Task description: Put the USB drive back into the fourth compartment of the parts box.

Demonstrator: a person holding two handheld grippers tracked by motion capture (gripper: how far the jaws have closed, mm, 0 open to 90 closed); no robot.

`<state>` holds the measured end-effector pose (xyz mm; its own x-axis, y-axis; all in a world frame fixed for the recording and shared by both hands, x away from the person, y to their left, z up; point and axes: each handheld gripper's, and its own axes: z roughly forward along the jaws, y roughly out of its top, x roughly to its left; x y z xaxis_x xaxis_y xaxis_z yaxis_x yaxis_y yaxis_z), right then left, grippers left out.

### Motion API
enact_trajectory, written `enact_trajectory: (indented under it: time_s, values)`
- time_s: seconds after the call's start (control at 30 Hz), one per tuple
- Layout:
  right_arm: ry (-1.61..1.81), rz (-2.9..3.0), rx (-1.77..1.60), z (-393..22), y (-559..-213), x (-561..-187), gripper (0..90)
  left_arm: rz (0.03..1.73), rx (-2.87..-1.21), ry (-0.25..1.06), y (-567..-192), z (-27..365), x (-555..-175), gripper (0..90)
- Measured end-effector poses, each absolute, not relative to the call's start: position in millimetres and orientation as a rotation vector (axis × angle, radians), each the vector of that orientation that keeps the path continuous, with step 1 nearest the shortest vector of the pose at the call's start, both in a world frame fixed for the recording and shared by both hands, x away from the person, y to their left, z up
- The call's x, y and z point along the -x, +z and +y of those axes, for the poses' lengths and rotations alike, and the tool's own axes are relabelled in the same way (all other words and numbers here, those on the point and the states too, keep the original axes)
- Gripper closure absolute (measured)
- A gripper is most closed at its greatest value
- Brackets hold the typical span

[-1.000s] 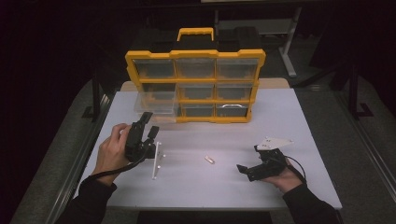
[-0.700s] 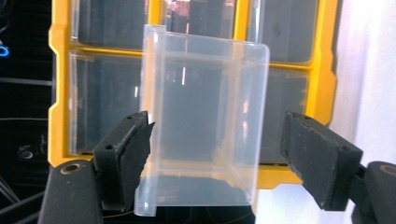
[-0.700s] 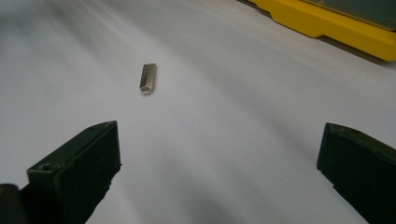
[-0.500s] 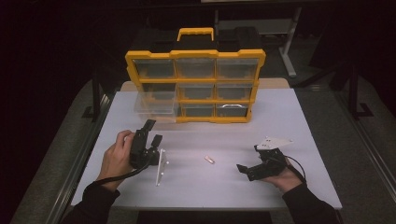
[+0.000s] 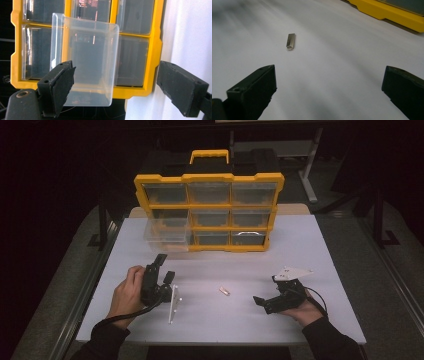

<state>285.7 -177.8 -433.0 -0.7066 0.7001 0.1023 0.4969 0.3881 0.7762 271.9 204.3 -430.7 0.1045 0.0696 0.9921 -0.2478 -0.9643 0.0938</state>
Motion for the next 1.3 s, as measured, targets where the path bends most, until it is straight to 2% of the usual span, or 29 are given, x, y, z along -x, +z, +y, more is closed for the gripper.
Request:
enact_trajectory:
  time_s: [0.63,1.1,1.3]
  values:
    - [1.218,2.401,-1.063,-177.7,-432.8,-285.8,0.0,-0.128,-2.206,1.917,-449.8,206.3,-272.1,8.4]
    - [1.212,2.4,-1.067,-177.5,-433.1,-285.8,0.0,-0.126,-2.206,1.902,-455.3,206.8,-275.3,0.0]
    - [1.212,2.399,-1.067,-177.4,-433.2,-285.8,0.0,-0.136,-2.207,1.891,-457.2,204.6,-275.1,0.0]
